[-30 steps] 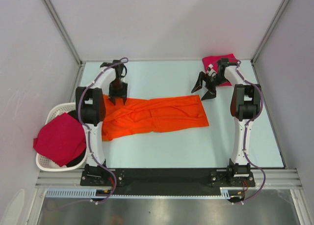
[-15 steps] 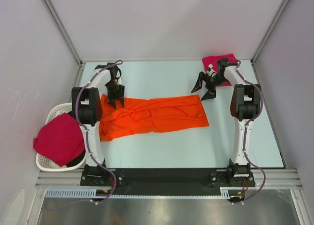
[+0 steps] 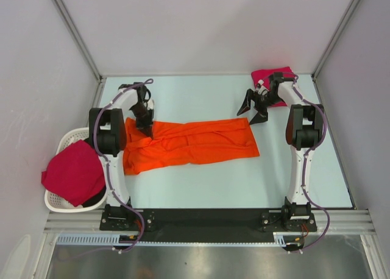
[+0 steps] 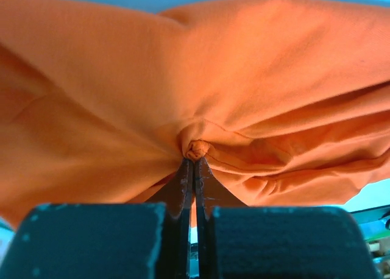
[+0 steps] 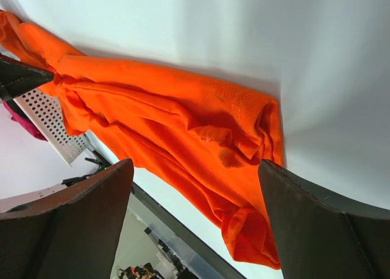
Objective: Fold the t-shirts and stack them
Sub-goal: Fold the other side of the tshirt into a rectangle
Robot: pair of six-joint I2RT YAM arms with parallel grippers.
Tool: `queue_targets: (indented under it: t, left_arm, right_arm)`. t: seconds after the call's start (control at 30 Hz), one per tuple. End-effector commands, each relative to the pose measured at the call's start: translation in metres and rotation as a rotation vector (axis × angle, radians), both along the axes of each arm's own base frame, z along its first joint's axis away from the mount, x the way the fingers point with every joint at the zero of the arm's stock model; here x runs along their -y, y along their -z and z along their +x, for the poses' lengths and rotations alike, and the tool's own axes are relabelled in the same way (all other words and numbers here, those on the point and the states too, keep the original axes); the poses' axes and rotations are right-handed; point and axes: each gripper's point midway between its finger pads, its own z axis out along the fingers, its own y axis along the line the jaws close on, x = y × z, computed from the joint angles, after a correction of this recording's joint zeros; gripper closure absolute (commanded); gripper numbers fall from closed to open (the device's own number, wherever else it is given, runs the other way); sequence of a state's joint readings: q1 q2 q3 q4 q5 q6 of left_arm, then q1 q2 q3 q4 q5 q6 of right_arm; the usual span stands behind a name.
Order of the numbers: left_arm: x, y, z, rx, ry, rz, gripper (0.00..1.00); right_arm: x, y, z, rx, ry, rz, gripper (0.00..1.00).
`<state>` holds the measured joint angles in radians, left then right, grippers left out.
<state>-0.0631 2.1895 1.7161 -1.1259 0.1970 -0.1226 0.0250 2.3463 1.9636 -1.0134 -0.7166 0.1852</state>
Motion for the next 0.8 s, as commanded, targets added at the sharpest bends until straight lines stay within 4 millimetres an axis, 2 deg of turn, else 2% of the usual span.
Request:
queue_targets:
  t: [0.0,0.13,0.23,0.3,0.47,0.5,0.53,0.57,0.6,0.63,0.77]
  left_arm:
    - [-0.003,-0.045,0.013,0.14,-0.002,-0.006,1.0]
    - [-0.009,-0.072,0.006,0.205,-0.008,0.028,1.0]
    - [-0.009,-0.08,-0.009,0.215,-0.011,0.021,1.0]
    - [-0.007,-0.071,-0.026,0.175,-0.011,0.02,1.0]
    - [-0.007,-0.061,-0.052,0.1,-0.015,0.053,1.0]
    - [-0.006,-0.057,-0.058,0.079,-0.017,0.052,0.91]
    - [-0.003,-0.055,-0.061,0.063,-0.011,0.045,0.68]
    - [-0.002,-0.05,-0.064,0.043,-0.012,0.041,0.5]
    - [0.0,-0.048,-0.067,0.023,-0.011,0.044,0.07]
    - [0.0,-0.046,-0.068,0.016,-0.002,0.068,0.01]
    - [0.002,-0.056,-0.06,0.045,0.021,0.1,0.0]
  right_arm:
    - [-0.007,-0.029,0.0,0.055,-0.02,0.019,0.11]
    - [-0.009,-0.027,-0.001,0.054,-0.027,0.014,0.11]
    - [-0.009,-0.028,-0.002,0.053,-0.028,0.014,0.11]
    - [-0.01,-0.028,0.0,0.054,-0.027,0.015,0.11]
    - [-0.012,-0.031,0.005,0.063,-0.024,0.026,0.11]
    - [-0.012,-0.032,0.005,0.064,-0.023,0.028,0.11]
    - [-0.013,-0.032,0.006,0.067,-0.024,0.029,0.11]
    - [-0.012,-0.033,0.007,0.069,-0.022,0.028,0.11]
    - [-0.012,-0.035,0.007,0.073,-0.022,0.028,0.11]
    - [-0.012,-0.035,0.007,0.075,-0.022,0.028,0.11]
    - [-0.011,-0.043,0.011,0.099,-0.016,0.018,0.11]
